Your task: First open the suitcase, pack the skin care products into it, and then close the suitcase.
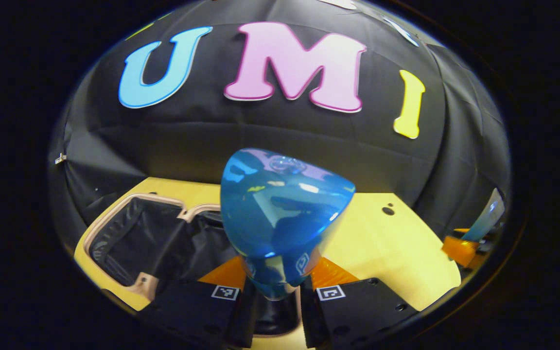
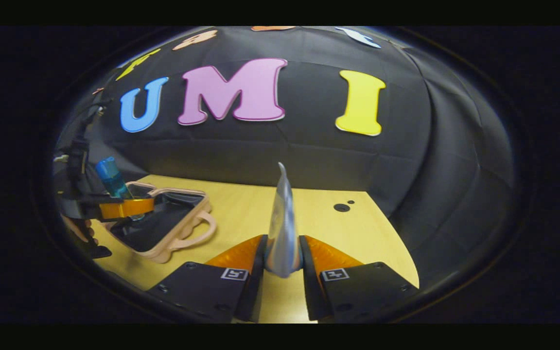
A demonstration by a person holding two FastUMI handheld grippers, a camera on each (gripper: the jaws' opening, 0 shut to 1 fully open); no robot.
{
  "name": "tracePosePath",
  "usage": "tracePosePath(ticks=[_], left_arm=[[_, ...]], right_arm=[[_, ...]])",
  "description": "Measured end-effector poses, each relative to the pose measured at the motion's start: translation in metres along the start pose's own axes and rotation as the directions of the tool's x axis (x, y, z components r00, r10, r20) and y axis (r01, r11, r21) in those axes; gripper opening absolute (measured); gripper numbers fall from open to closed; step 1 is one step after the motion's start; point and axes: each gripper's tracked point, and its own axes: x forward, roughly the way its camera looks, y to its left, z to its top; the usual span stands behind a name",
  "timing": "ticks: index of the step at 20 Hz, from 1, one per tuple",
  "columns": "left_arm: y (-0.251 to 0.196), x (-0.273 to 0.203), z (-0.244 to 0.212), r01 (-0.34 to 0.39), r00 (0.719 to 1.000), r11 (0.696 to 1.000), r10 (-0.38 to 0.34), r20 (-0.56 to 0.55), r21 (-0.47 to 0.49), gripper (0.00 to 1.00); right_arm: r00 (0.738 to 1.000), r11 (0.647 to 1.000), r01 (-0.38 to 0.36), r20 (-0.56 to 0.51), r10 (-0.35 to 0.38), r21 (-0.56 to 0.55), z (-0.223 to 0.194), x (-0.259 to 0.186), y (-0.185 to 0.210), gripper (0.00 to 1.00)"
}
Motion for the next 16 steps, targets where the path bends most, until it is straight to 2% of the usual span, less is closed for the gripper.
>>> tracePosePath(ticks=[1, 2, 4, 5, 8, 9, 11, 13, 15, 16], left_arm=[[0.016, -0.002, -0.004, -0.018, 1.000, 1.000, 0.018, -0.006, 0.013, 0.43], [0.037, -0.004, -0.010, -0.036, 0.999, 0.999, 0.037, -0.017, 0.040, 0.47], [0.065, -0.001, -0.028, -0.045, 0.995, 0.996, 0.052, -0.081, 0.082, 0.43], [0.074, 0.001, -0.036, -0.047, 0.992, 0.996, 0.056, -0.115, 0.082, 0.47], [0.088, 0.015, -0.048, -0.047, 0.984, 0.998, 0.053, -0.172, 0.042, 0.43], [0.091, 0.019, -0.058, -0.048, 0.976, 0.998, 0.055, -0.209, 0.038, 0.47], [0.093, 0.030, -0.074, -0.038, 0.956, 0.998, 0.048, -0.288, 0.040, 0.47], [0.093, 0.036, -0.092, -0.023, 0.924, 0.999, 0.037, -0.380, 0.040, 0.43], [0.096, 0.040, -0.106, -0.034, 0.892, 0.999, 0.042, -0.451, 0.026, 0.43], [0.097, 0.041, -0.107, -0.049, 0.886, 0.999, 0.051, -0.461, 0.017, 0.43]], right_arm=[[1.000, 1.000, -0.019, 0.007, 0.019, -0.005, 0.006, -0.004, 0.013, 0.39], [0.999, 0.999, -0.039, 0.010, 0.039, -0.015, 0.010, -0.008, 0.026, 0.39], [0.997, 0.996, -0.082, 0.005, 0.082, -0.022, 0.012, -0.016, 0.054, 0.40], [0.995, 0.995, -0.098, 0.002, 0.098, -0.023, 0.014, -0.020, 0.065, 0.39], [0.991, 0.991, -0.134, 0.020, 0.134, -0.024, 0.023, -0.030, 0.093, 0.40], [0.989, 0.989, -0.146, 0.031, 0.147, -0.026, 0.025, -0.031, 0.100, 0.40], [0.984, 0.984, -0.174, 0.028, 0.175, -0.026, 0.025, -0.035, 0.115, 0.40], [0.982, 0.982, -0.189, 0.022, 0.189, -0.006, 0.024, -0.031, 0.124, 0.40], [0.979, 0.979, -0.201, 0.021, 0.201, 0.025, 0.027, -0.026, 0.132, 0.40], [0.978, 0.978, -0.208, 0.029, 0.207, 0.034, 0.031, -0.023, 0.136, 0.40]])
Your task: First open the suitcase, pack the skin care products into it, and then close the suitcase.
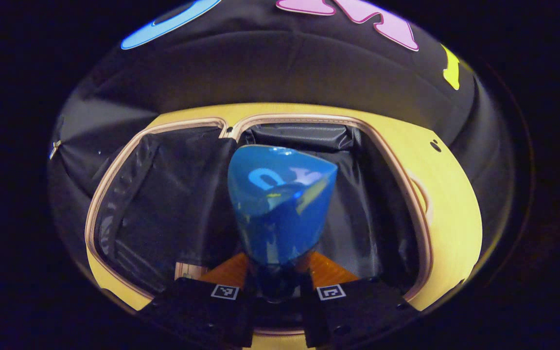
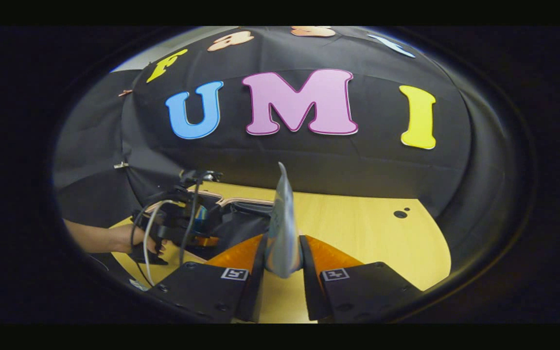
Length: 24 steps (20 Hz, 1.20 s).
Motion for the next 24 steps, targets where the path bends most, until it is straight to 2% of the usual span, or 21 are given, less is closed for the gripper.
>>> tracePosePath(ticks=[1, 2, 3, 4, 6, 7, 8, 9, 10, 11, 12, 13, 15, 16, 17, 21, 24], left_arm=[[0.001, 0.005, 0.000, -0.004, 1.000, 1.000, 0.004, -0.018, -0.007, 0.47], [0.002, 0.006, -0.002, -0.002, 0.999, 1.000, 0.002, -0.046, -0.006, 0.43], [0.003, 0.009, -0.003, -0.008, 0.998, 1.000, 0.008, -0.069, -0.004, 0.47], [0.004, 0.013, -0.003, -0.014, 0.995, 1.000, 0.013, -0.094, -0.006, 0.43], [0.005, 0.016, -0.006, -0.020, 0.992, 1.000, 0.019, -0.127, -0.010, 0.43], [0.004, 0.017, -0.005, -0.023, 0.992, 1.000, 0.021, -0.126, -0.010, 0.43], [0.005, 0.019, -0.004, -0.025, 0.991, 1.000, 0.023, -0.130, -0.011, 0.43], [0.004, 0.017, -0.005, -0.028, 0.990, 1.000, 0.026, -0.137, -0.012, 0.43], [0.006, 0.016, -0.004, -0.036, 0.991, 0.999, 0.034, -0.130, -0.013, 0.43], [0.008, 0.013, 0.000, -0.041, 0.992, 0.999, 0.039, -0.117, -0.014, 0.46], [0.008, 0.007, 0.004, -0.035, 0.995, 0.999, 0.033, -0.090, -0.020, 0.47], [0.003, 0.001, 0.009, -0.007, 0.998, 0.999, 0.005, -0.064, -0.036, 0.57], [0.002, -0.017, 0.018, 0.008, 1.000, 0.997, -0.009, 0.000, -0.071, 0.79], [0.006, -0.028, 0.023, 0.005, 0.999, 0.996, -0.002, 0.043, -0.085, 0.84], [0.013, -0.041, 0.030, -0.004, 0.996, 0.995, 0.012, 0.083, -0.098, 0.90], [0.055, -0.089, 0.035, -0.067, 0.979, 0.989, 0.090, 0.181, -0.130, 0.92], [0.066, -0.109, 0.023, -0.050, 0.976, 0.983, 0.087, 0.202, -0.178, 0.95]], right_arm=[[1.000, 1.000, -0.008, 0.009, 0.008, -0.003, 0.002, 0.003, 0.002, 0.39], [1.000, 1.000, -0.016, 0.014, 0.016, -0.014, 0.002, 0.005, 0.003, 0.39], [1.000, 0.999, -0.027, 0.011, 0.027, -0.019, 0.002, 0.008, 0.005, 0.39], [0.999, 0.999, -0.036, 0.005, 0.036, -0.017, -0.002, 0.012, 0.006, 0.31], [0.998, 0.999, -0.054, -0.017, 0.054, -0.003, -0.010, 0.023, 0.008, 0.31], [0.998, 0.998, -0.059, -0.036, 0.059, 0.002, -0.013, 0.029, 0.009, 0.31], [0.997, 0.998, -0.062, -0.052, 0.063, 0.010, -0.018, 0.036, 0.010, 0.39], [0.995, 0.997, -0.070, -0.068, 0.071, 0.021, -0.021, 0.041, 0.012, 0.31], [0.994, 0.997, -0.077, -0.081, 0.079, 0.025, -0.025, 0.050, 0.017, 0.39], [0.992, 0.996, -0.083, -0.098, 0.085, 0.024, -0.030, 0.057, 0.020, 0.39], [0.988, 0.995, -0.093, -0.119, 0.096, 0.031, -0.035, 0.062, 0.025, 0.31], [0.985, 0.994, -0.097, -0.136, 0.102, 0.044, -0.038, 0.067, 0.028, 0.31], [0.983, 0.993, -0.100, -0.149, 0.108, 0.055, -0.040, 0.077, 0.032, 0.31], [0.982, 0.994, -0.097, -0.156, 0.105, 0.054, -0.043, 0.082, 0.033, 0.40], [0.979, 0.994, -0.097, -0.173, 0.105, 0.057, -0.047, 0.088, 0.034, 0.40], [0.951, 0.993, -0.079, -0.291, 0.100, 0.083, -0.081, 0.113, 0.039, 0.39], [0.932, 0.987, -0.071, -0.343, 0.116, 0.141, -0.097, 0.130, 0.053, 0.39]])
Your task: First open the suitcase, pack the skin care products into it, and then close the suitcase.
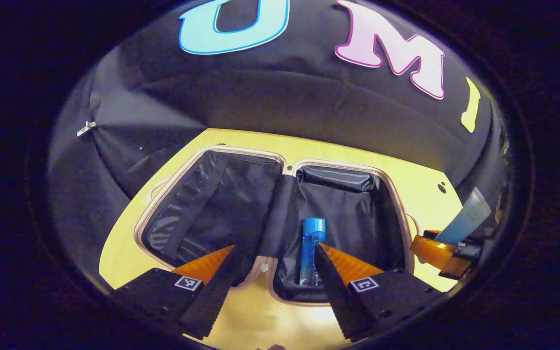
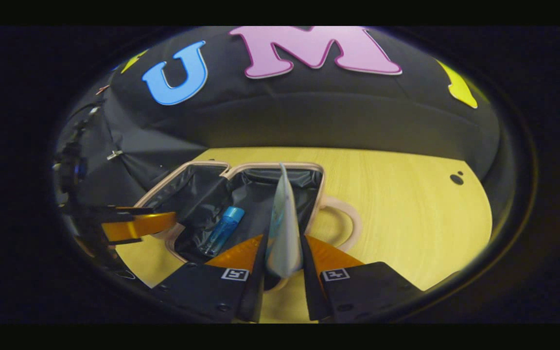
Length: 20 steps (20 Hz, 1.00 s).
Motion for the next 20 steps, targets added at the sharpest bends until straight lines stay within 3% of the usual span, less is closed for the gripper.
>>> tracePosePath(ticks=[5, 10, 11, 12, 13, 16, 17, 18, 19, 20], left_arm=[[0.014, -0.014, -0.029, 0.018, 0.999, 0.993, -0.022, -0.032, -0.118, 0.95], [0.015, -0.014, -0.043, 0.030, 0.998, 0.987, -0.039, -0.054, -0.158, 0.95], [0.015, -0.015, -0.043, 0.035, 0.998, 0.987, -0.044, -0.055, -0.158, 0.95], [0.013, -0.015, -0.042, 0.037, 0.997, 0.987, -0.046, -0.055, -0.156, 0.95], [0.014, -0.017, -0.043, 0.037, 0.997, 0.987, -0.046, -0.055, -0.154, 0.95], [0.017, -0.020, -0.043, 0.038, 0.998, 0.988, -0.046, -0.051, -0.151, 0.95], [0.019, -0.021, -0.043, 0.037, 0.998, 0.988, -0.045, -0.049, -0.151, 0.95], [0.021, -0.023, -0.043, 0.032, 0.998, 0.988, -0.040, -0.043, -0.154, 0.95], [0.024, -0.026, -0.042, 0.029, 0.999, 0.987, -0.035, -0.037, -0.159, 0.95], [0.027, -0.027, -0.044, 0.024, 0.999, 0.986, -0.029, -0.031, -0.165, 0.95]], right_arm=[[0.994, 0.998, 0.009, -0.108, -0.001, 0.068, -0.010, 0.032, 0.014, 0.39], [0.980, 0.994, 0.052, -0.194, -0.033, 0.095, -0.025, 0.043, 0.013, 0.40], [0.976, 0.994, 0.058, -0.213, -0.037, 0.093, -0.028, 0.043, 0.012, 0.31], [0.974, 0.993, 0.063, -0.225, -0.040, 0.100, -0.030, 0.044, 0.014, 0.31], [0.972, 0.992, 0.070, -0.231, -0.044, 0.109, -0.031, 0.048, 0.016, 0.40], [0.973, 0.990, 0.085, -0.222, -0.058, 0.115, -0.028, 0.047, 0.016, 0.43], [0.975, 0.990, 0.086, -0.212, -0.061, 0.110, -0.026, 0.047, 0.016, 0.29], [0.977, 0.991, 0.079, -0.207, -0.055, 0.108, -0.023, 0.042, 0.019, 0.31], [0.980, 0.992, 0.066, -0.196, -0.044, 0.108, -0.021, 0.036, 0.022, 0.54], [0.982, 0.994, 0.059, -0.182, -0.040, 0.097, -0.018, 0.036, 0.026, 0.59]])
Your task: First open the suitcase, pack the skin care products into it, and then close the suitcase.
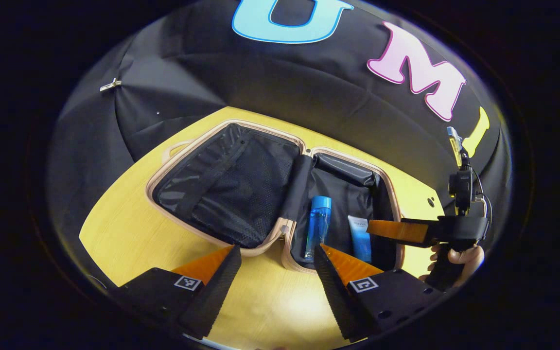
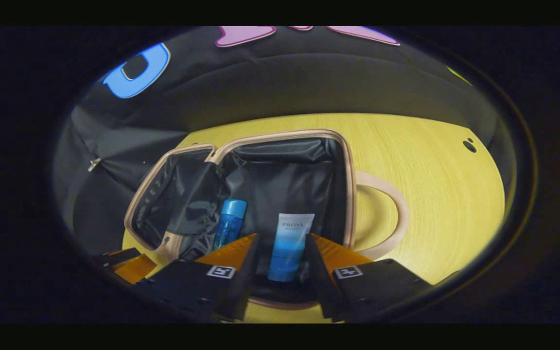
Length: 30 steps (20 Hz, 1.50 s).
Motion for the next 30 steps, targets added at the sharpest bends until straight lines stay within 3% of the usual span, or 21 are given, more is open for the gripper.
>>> tracePosePath(ticks=[1, 2, 4, 5, 11, 14, 17, 19, 22, 24, 25, 26, 27, 28, 30], left_arm=[[0.008, -0.001, 0.002, -0.021, 1.000, 1.000, 0.021, 0.008, -0.003, 0.95], [0.016, -0.003, 0.003, -0.037, 0.999, 0.999, 0.037, 0.016, -0.002, 0.95], [0.033, -0.009, 0.014, -0.052, 0.998, 0.999, 0.052, 0.043, -0.015, 0.95], [0.042, -0.012, 0.021, -0.053, 0.997, 0.998, 0.054, 0.055, -0.029, 0.95], [0.125, -0.018, 0.079, -0.068, 0.989, 0.992, 0.082, 0.126, -0.110, 0.95], [0.193, -0.001, 0.111, -0.127, 0.982, 0.986, 0.141, 0.127, -0.110, 0.95], [0.212, 0.036, 0.124, -0.023, 0.994, 0.977, 0.045, 0.104, -0.210, 0.94], [0.225, 0.060, 0.125, 0.029, 0.997, 0.938, -0.001, 0.081, -0.346, 0.95], [0.242, 0.090, 0.132, 0.066, 0.997, 0.845, -0.030, 0.075, -0.531, 0.95], [0.257, 0.111, 0.133, 0.044, 0.999, 0.832, -0.022, 0.046, -0.553, 0.94], [0.258, 0.120, 0.136, 0.046, 0.999, 0.840, -0.030, 0.037, -0.540, 0.87], [0.257, 0.129, 0.139, 0.047, 0.999, 0.849, -0.044, 0.017, -0.527, 0.87], [0.251, 0.140, 0.137, 0.054, 0.998, 0.839, -0.065, -0.001, -0.542, 0.87], [0.245, 0.146, 0.139, 0.075, 0.996, 0.819, -0.093, -0.002, -0.569, 0.94], [0.234, 0.151, 0.143, 0.133, 0.988, 0.774, -0.154, 0.019, -0.619, 0.88]], right_arm=[[1.000, 1.000, 0.007, 0.020, -0.007, -0.019, 0.002, -0.006, -0.001, 0.65], [0.999, 0.999, 0.014, 0.040, -0.012, -0.042, 0.004, -0.012, -0.002, 0.80], [0.996, 0.995, 0.037, 0.085, -0.029, -0.095, 0.006, -0.027, -0.006, 0.87], [0.993, 0.993, 0.053, 0.115, -0.040, -0.109, 0.009, -0.039, -0.010, 0.98], [0.953, 0.987, 0.149, 0.273, -0.129, -0.054, -0.008, -0.110, -0.037, 0.98], [0.940, 0.980, 0.197, 0.288, -0.185, -0.012, -0.040, -0.146, -0.056, 0.97], [0.932, 0.972, 0.234, 0.285, -0.223, -0.007, -0.067, -0.176, -0.064, 0.98], [0.920, 0.965, 0.261, 0.308, -0.242, -0.020, -0.076, -0.198, -0.066, 0.98], [0.912, 0.953, 0.300, 0.299, -0.279, -0.027, -0.095, -0.216, -0.075, 0.98], [0.921, 0.947, 0.317, 0.254, -0.296, -0.045, -0.112, -0.216, -0.079, 0.98], [0.923, 0.946, 0.322, 0.238, -0.302, -0.048, -0.118, -0.218, -0.080, 0.97], [0.927, 0.946, 0.320, 0.224, -0.301, -0.049, -0.123, -0.219, -0.078, 0.97], [0.928, 0.946, 0.321, 0.218, -0.303, -0.052, -0.128, -0.219, -0.075, 0.98], [0.928, 0.946, 0.319, 0.222, -0.300, -0.054, -0.130, -0.219, -0.072, 0.98], [0.932, 0.948, 0.310, 0.219, -0.289, -0.070, -0.133, -0.216, -0.064, 0.97]])
